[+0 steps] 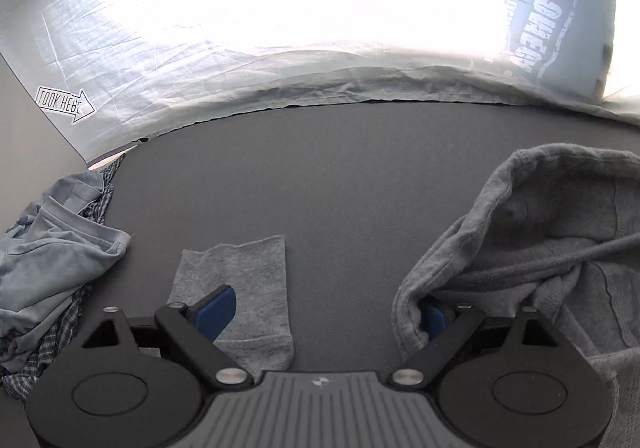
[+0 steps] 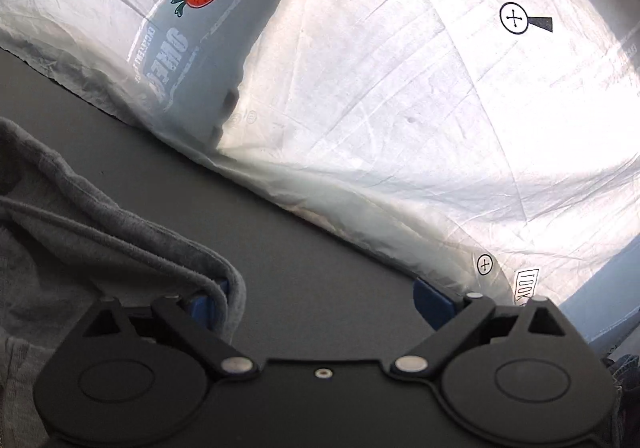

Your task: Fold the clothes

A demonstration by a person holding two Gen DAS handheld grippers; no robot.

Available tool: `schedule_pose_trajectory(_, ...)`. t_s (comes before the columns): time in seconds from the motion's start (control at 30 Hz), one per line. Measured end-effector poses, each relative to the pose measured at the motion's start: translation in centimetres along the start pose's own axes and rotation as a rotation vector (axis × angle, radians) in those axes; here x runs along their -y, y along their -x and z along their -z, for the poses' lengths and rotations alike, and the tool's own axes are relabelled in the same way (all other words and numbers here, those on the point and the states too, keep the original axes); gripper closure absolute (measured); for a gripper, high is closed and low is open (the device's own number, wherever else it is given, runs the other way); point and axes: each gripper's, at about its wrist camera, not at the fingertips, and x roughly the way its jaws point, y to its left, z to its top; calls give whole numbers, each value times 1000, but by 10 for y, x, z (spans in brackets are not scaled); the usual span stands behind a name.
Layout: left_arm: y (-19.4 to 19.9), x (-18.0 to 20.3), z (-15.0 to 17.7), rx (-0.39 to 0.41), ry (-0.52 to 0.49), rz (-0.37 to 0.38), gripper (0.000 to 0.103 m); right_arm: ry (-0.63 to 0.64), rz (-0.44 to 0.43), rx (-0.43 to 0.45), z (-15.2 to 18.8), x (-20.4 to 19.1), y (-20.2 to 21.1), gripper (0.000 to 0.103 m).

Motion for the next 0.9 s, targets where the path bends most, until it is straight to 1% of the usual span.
schedule_pose_trajectory(0.03,-1,7,-15,49,-23,-3,11,-7,10,18,-7,8,-4,5)
schedule_pose_trajectory(0.1,1,23,-47,156,-65,-10,11,-4,60,65,-22,22,-9,5)
schedule_pose_trajectory(0.17,11,35,-82,280,-71,-21,11,-25,105,113,-34,34,-8,4)
schedule_pose_trajectory(0.2,17,39,-98,331,-66,-19,11,-46,132,142,-40,41,-6,3)
schedule_pose_trajectory(0.23,22,41,-112,364,-58,-6,11,-66,158,160,-44,46,-5,2)
schedule_pose_trajectory(0.27,21,44,-123,357,-57,19,9,-95,187,166,-46,50,-3,1)
schedule_pose_trajectory(0.3,21,47,-135,349,-57,43,6,-118,190,143,-48,52,-6,0)
schedule_pose_trajectory(0.33,16,51,-141,302,-78,86,4,-102,167,98,-46,50,-12,0)
schedule_pose_trajectory(0.37,9,55,-142,258,-90,128,4,-77,138,48,-43,46,-19,1)
schedule_pose_trajectory(0.4,6,58,-137,230,-98,145,4,-51,109,-1,-40,42,-26,3)
schedule_pose_trajectory(0.43,3,60,-132,204,-106,162,5,-6,98,-19,-32,35,-26,3)
schedule_pose_trajectory(0.5,7,60,-109,175,-131,193,5,21,66,-14,-17,27,-14,3)
schedule_pose_trajectory(0.53,11,59,-96,164,-142,213,5,6,51,-19,-11,26,-7,3)
schedule_pose_trajectory(0.67,37,35,-42,90,-92,267,4,-114,-18,-85,17,29,28,3)
schedule_pose_trajectory(0.77,59,7,-1,22,-39,286,4,-212,-49,-142,43,29,55,3)
schedule_pose_trajectory(0.83,76,-12,29,-23,-13,289,4,-295,-82,-179,63,32,77,3)
schedule_pose_trajectory(0.9,93,-34,57,-46,-13,277,4,-384,-126,-212,86,31,106,3)
